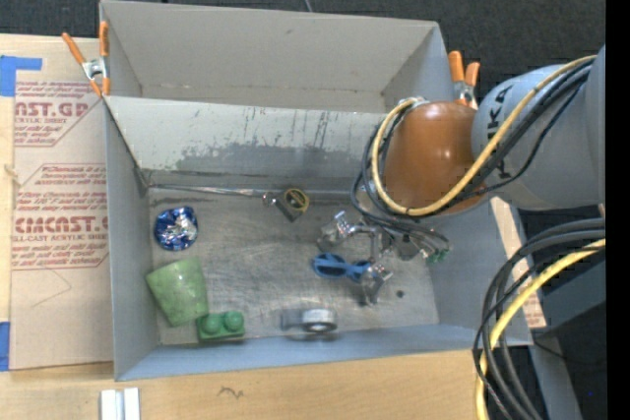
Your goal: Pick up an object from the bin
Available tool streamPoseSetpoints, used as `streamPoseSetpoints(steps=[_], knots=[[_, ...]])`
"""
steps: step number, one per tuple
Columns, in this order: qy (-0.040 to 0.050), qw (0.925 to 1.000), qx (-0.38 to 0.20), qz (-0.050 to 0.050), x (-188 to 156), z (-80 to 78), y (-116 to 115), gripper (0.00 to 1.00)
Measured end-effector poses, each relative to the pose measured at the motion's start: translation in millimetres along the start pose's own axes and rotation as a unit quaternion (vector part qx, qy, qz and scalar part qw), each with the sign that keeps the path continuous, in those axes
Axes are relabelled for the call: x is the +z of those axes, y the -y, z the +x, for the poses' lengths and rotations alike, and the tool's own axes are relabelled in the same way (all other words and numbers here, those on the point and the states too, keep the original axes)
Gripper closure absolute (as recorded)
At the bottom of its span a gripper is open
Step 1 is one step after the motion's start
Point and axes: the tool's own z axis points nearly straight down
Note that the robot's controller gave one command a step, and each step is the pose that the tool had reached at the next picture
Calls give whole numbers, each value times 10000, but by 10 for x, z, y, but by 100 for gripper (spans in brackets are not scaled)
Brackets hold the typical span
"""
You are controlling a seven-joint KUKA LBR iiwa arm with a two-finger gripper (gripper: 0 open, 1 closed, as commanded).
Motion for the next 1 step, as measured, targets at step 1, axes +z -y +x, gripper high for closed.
streamPoseSetpoints(steps=[1], knots=[[-41,10000,-16,-1,-39,3,2,100]])
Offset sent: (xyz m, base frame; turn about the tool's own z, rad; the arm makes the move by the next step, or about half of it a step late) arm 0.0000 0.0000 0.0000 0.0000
